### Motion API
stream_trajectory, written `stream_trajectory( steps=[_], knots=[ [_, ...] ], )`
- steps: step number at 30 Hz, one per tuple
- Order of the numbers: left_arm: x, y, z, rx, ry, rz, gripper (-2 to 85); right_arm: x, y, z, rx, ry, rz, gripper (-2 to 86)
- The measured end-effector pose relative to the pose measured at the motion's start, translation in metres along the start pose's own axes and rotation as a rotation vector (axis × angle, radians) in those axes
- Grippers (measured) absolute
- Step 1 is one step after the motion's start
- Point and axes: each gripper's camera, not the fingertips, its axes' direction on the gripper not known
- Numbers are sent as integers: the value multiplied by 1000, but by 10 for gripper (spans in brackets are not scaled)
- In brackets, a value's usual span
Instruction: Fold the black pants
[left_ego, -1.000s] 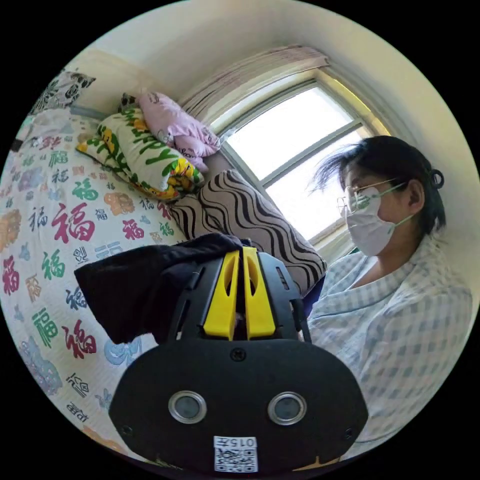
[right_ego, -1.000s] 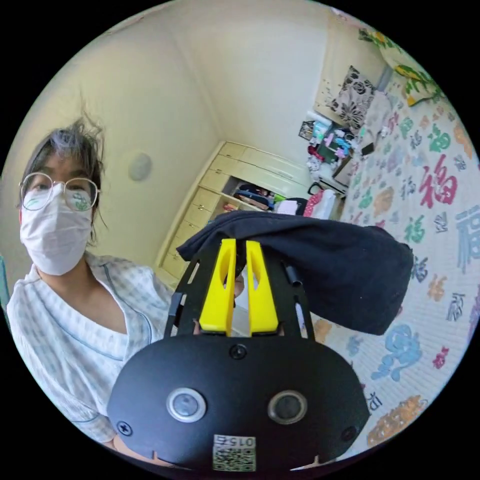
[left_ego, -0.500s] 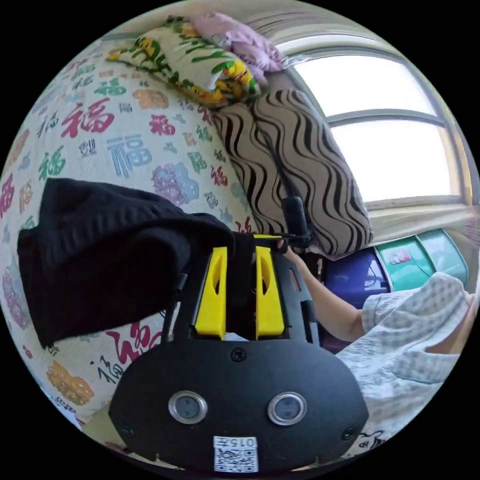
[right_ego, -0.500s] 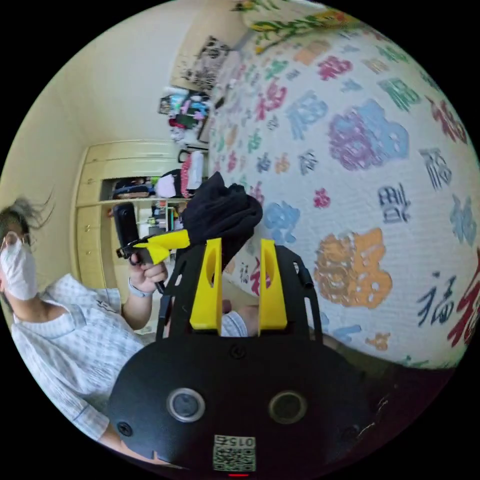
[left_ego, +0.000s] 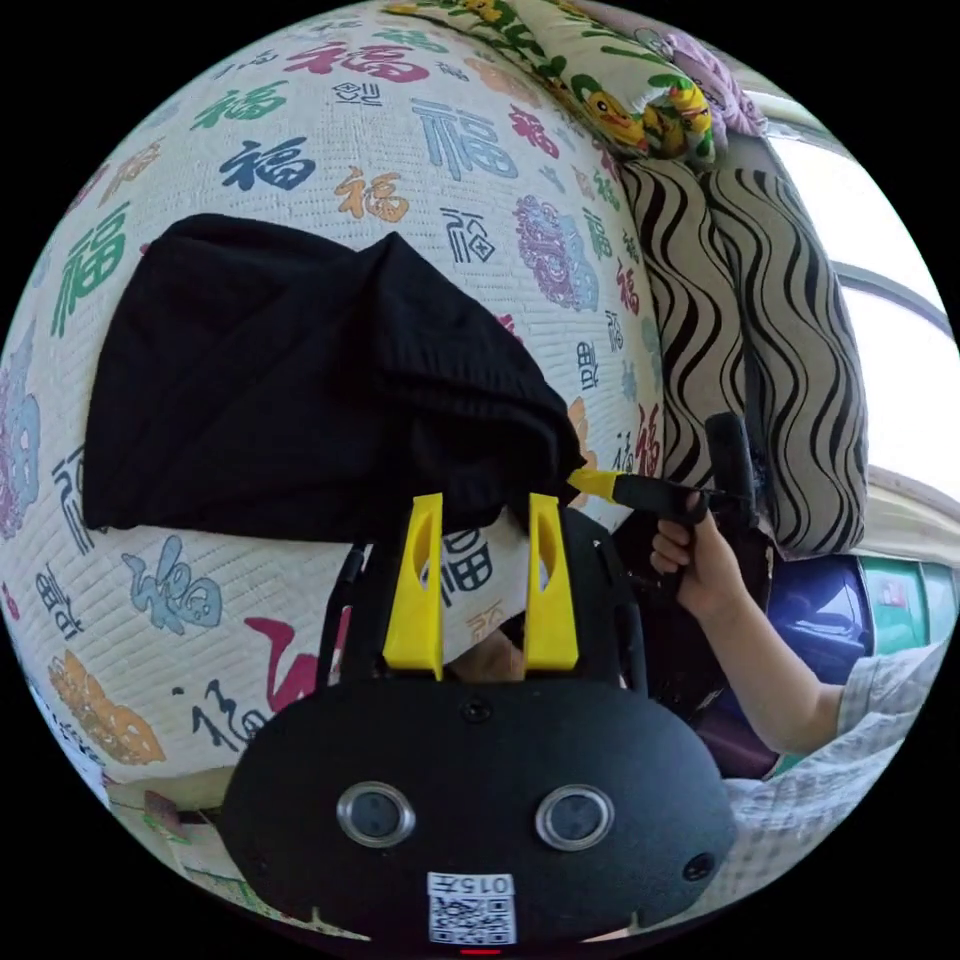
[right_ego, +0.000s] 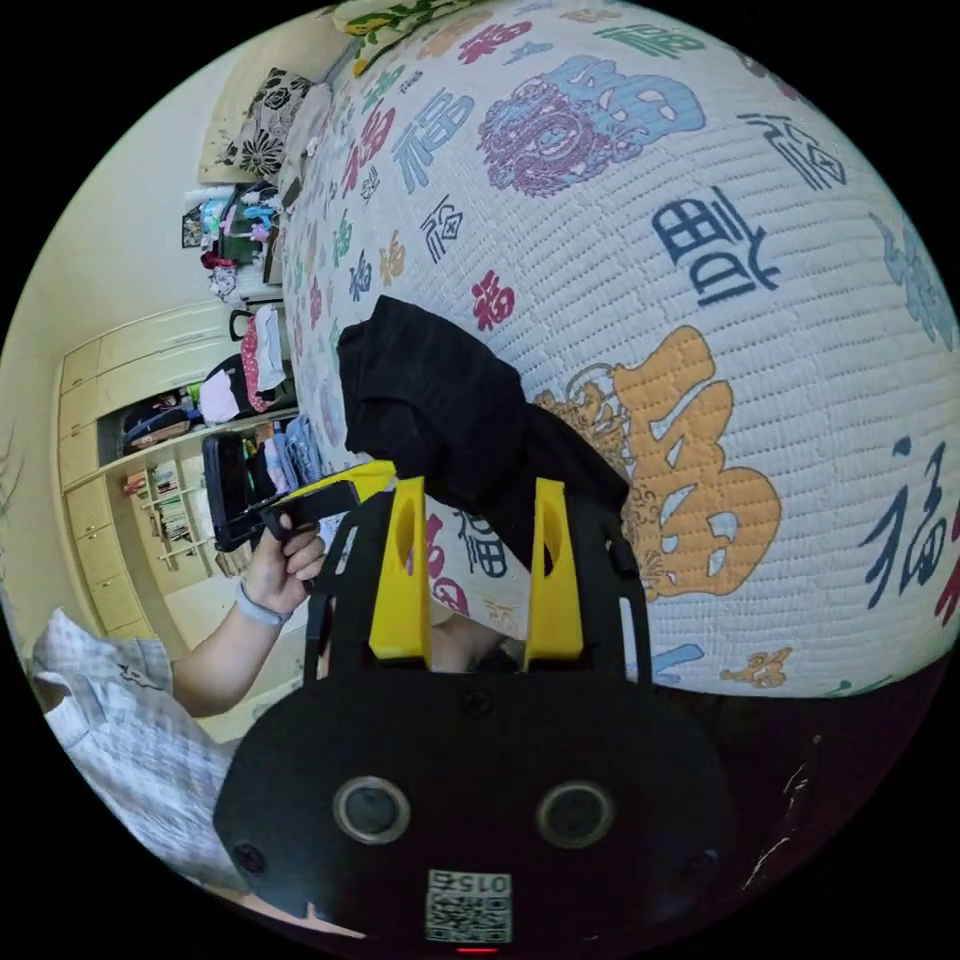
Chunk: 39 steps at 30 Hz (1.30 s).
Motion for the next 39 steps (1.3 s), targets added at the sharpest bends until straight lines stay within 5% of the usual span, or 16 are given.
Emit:
stream_trajectory(
  steps=[5, 13, 16, 21, 27, 34, 37, 39],
  knots=[
    [-7, -19, 36, -99, -41, 34, 8, 7, 7, 23, -88, -5, 16, 67],
    [18, 2, -29, 52, 99, 153, 22, -30, 90, -53, 151, -326, -142, 11],
    [-1, -13, -47, 84, 324, 74, 152, -69, 126, -77, 147, -235, -338, 8],
    [-40, -43, -54, 178, 784, -49, 165, -98, 196, -97, 181, -165, -467, 7],
    [-36, -66, -12, 53, 842, -193, 133, -105, 274, -121, 263, -88, -459, 7],
    [-71, -8, -5, 182, 853, -409, 151, -115, 351, -141, 301, -152, -477, 7],
    [-66, -11, 29, 83, 927, -414, 149, -127, 378, -137, 290, -152, -475, 7],
    [-53, -14, 41, 89, 1004, -374, 78, -134, 400, -138, 306, -158, -434, 7]
  ],
)
